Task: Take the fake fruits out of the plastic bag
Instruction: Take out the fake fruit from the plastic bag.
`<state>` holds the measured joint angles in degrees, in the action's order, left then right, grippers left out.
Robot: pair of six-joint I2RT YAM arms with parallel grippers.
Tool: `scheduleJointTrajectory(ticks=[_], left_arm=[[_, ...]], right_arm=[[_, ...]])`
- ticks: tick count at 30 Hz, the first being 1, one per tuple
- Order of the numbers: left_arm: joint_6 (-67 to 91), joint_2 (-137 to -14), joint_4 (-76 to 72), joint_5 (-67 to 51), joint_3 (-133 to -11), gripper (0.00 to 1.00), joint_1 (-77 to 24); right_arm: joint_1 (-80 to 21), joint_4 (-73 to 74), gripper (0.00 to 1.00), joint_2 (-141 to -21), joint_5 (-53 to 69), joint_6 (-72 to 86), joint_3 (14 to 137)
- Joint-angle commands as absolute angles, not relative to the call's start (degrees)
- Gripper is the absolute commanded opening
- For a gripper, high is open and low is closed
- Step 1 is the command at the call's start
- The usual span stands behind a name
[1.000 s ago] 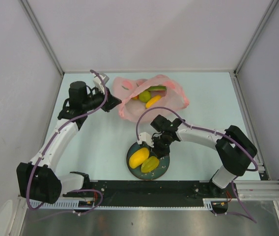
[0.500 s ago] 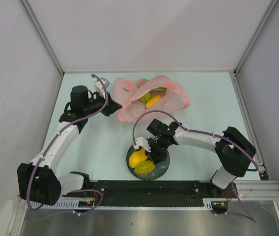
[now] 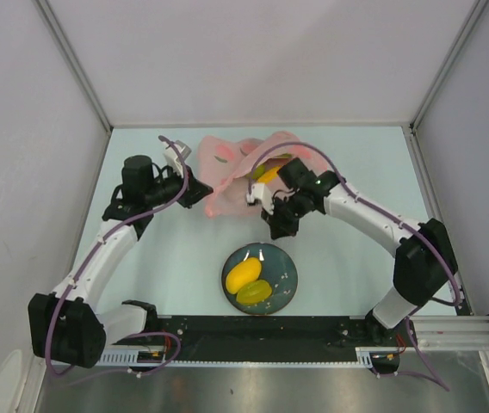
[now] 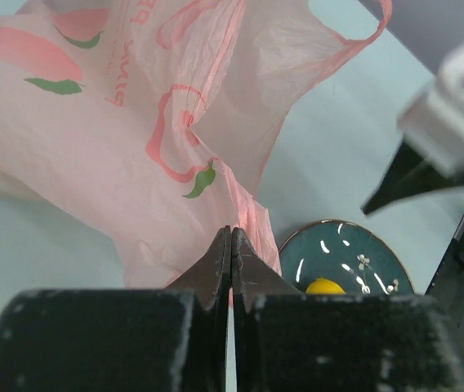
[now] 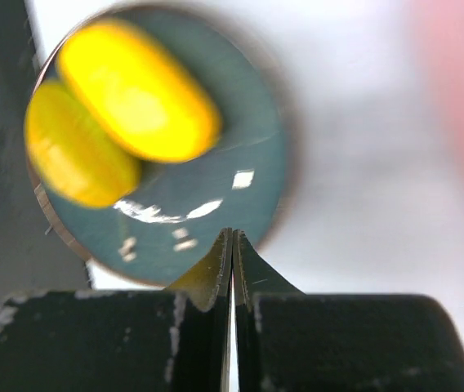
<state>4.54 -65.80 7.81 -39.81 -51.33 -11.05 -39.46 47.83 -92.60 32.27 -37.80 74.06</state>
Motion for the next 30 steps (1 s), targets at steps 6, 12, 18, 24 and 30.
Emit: scheduleJointTrajectory(ticks=[6,12,18,24,30], left_arm=[[3.8,-65.6,6.5,-40.3,-52.7,0.00,-9.9],[2.4,-69.7,8.8,-40.3,-59.8,0.00,-9.6],[1.2,-73.3,9.4,-40.3,-64.5,0.00,-9.5],[1.8,-74.5,8.3,-40.3,-64.9,0.00,-9.5],[0.4,-76.3,10.6,-40.2,-68.2,0.00,-9.5]], right_arm=[[-32.3,28.2,0.00,-109.3,22.2,-29.6,95.2],[-31.3,19.5,0.00,-122.2,4.1,-35.4,101.6],[-29.4,17.7,0.00,-117.9,0.4,-39.2,90.2],[-31.5,21.0,0.00,-114.4,3.0,-38.1,79.0],[-31.6,19.8,0.00,-110.6,6.2,-38.7,83.4]])
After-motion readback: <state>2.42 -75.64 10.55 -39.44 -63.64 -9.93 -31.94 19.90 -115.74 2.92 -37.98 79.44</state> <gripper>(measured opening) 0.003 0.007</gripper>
